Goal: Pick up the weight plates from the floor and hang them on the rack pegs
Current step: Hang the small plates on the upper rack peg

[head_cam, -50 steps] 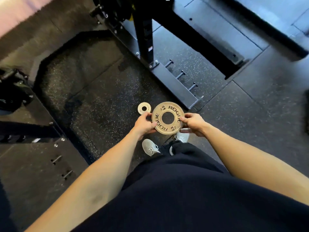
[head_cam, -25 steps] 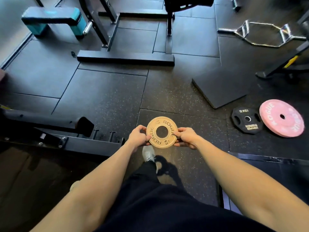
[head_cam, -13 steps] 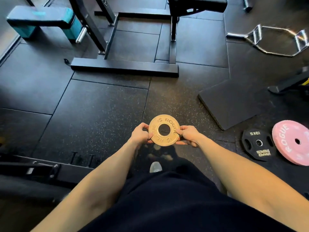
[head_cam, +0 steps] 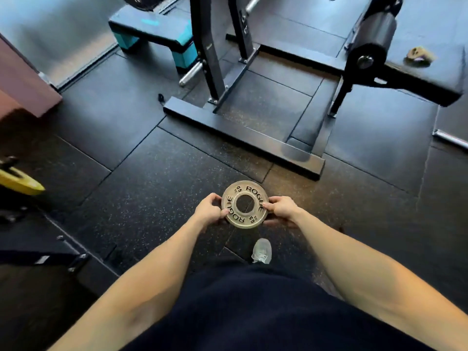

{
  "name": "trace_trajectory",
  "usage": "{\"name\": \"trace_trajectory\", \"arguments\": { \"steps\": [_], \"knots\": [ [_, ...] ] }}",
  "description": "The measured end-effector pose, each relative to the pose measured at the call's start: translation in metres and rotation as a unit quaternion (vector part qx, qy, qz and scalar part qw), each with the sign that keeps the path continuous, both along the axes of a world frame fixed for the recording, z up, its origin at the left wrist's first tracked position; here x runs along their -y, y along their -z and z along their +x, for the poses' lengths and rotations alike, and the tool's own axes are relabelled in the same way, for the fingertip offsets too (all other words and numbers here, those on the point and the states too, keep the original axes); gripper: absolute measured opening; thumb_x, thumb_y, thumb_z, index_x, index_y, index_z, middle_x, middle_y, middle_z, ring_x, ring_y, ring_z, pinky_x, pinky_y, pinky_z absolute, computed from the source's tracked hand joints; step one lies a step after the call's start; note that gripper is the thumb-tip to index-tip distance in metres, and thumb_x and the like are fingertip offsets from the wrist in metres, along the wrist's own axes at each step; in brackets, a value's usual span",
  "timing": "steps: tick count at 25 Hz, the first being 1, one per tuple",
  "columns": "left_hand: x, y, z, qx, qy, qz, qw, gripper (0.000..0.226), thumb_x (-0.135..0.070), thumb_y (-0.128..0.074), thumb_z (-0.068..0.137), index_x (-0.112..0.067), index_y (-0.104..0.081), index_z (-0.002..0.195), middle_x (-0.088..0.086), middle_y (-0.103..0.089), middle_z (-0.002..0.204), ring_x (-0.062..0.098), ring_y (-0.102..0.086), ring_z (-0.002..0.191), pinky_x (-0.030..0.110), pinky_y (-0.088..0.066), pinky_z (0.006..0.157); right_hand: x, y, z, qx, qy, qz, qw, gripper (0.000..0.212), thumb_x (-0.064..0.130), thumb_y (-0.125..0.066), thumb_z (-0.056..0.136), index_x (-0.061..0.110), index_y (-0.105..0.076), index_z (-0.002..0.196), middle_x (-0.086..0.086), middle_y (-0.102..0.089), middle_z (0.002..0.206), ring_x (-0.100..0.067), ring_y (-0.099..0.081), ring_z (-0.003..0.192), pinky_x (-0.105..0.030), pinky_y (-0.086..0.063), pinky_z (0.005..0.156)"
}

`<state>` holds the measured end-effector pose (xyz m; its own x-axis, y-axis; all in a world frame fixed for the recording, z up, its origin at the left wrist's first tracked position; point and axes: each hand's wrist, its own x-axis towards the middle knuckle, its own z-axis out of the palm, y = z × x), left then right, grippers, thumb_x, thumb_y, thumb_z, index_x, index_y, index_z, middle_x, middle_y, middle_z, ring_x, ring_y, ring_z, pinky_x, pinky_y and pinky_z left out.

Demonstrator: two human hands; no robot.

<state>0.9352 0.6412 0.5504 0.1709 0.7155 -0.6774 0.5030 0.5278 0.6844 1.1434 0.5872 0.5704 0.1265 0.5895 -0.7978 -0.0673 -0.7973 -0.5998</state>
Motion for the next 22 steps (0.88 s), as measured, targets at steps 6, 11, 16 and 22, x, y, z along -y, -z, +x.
{"name": "trace_trajectory", "arguments": {
  "steps": [6,11,16,22],
  "knots": [
    [-0.126,-0.020,-0.011,0.029,-0.175,0.005,0.984,0.024,0.003,-0.066,0.087,-0.017,-0.054,0.095,0.015,-0.062,0.097,0.025,-0.065,0.082,0.026,-0.055,0.048,-0.191,-0.012,-0.005,0.002,-0.144,0.011,0.990,0.033,0.013,-0.056,0.094,0.000,-0.054,0.124,-0.014,-0.060,0.103,-0.017,-0.060,0.073,-0.031,-0.057,0.053],
    [-0.241,-0.004,-0.054,0.037,-0.261,0.001,0.965,0.025,0.008,-0.061,0.087,-0.010,-0.054,0.101,0.014,-0.060,0.099,0.020,-0.064,0.079,0.031,-0.060,0.056,-0.341,0.004,-0.054,-0.008,-0.223,0.014,0.975,0.032,0.012,-0.056,0.094,-0.002,-0.055,0.123,-0.009,-0.060,0.084,-0.016,-0.059,0.067,-0.028,-0.057,0.051],
    [-0.385,-0.002,-0.120,0.026,-0.287,0.011,0.957,0.025,0.005,-0.065,0.085,-0.012,-0.053,0.101,0.014,-0.060,0.099,0.028,-0.066,0.085,0.047,-0.061,0.070,-0.496,0.005,-0.124,-0.019,-0.253,0.011,0.967,0.034,0.011,-0.056,0.094,-0.004,-0.053,0.124,-0.008,-0.056,0.081,-0.017,-0.057,0.066,-0.033,-0.057,0.052],
    [-0.542,-0.021,-0.202,0.020,-0.326,0.004,0.945,0.026,0.004,-0.067,0.084,-0.014,-0.052,0.095,0.019,-0.061,0.106,0.036,-0.067,0.094,0.053,-0.059,0.074,-0.668,-0.009,-0.207,-0.037,-0.268,0.007,0.963,0.031,0.011,-0.058,0.092,-0.002,-0.055,0.121,-0.016,-0.058,0.096,-0.021,-0.059,0.071,-0.048,-0.057,0.073]
  ]
}}
